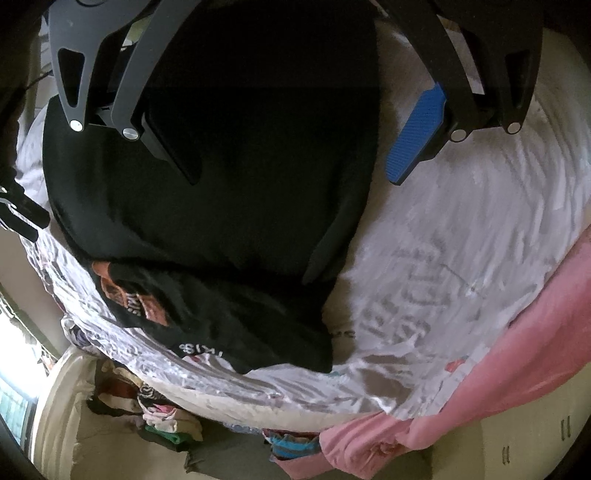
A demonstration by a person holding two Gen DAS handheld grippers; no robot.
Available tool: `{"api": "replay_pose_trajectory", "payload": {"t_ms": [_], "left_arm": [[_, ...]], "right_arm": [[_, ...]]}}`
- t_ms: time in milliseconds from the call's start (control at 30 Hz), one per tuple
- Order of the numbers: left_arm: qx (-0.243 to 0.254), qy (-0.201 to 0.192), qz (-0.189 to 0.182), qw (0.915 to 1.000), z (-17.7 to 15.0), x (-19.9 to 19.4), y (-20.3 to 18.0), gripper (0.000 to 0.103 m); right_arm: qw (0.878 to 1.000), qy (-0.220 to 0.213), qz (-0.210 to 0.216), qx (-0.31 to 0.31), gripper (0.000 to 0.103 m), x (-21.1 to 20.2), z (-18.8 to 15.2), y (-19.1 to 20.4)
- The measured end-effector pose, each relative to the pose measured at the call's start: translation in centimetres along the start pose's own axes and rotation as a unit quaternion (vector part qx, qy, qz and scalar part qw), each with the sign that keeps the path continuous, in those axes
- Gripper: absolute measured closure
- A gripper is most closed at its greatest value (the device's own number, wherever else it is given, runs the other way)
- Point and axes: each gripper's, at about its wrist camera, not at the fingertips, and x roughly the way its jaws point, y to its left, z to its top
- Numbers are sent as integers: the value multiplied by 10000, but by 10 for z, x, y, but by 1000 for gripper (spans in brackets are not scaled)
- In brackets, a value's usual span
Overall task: Fold small clothes
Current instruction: 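Move both tools down toward the hem of the black sweatshirt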
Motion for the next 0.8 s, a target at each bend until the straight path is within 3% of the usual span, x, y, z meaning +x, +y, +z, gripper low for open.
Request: {"api": "replay_pose_trajectory", "payload": {"t_ms": [567,800], "left_arm": [[-343,325,25,9989,-36,-4,36,9],[-456,376,-132,9982,-48,-8,43,10]], "right_arm": [[9999,116,-43,-24,4,-2,-13,-1],[9997,198,0,-116,4,-2,-19,4]]}}
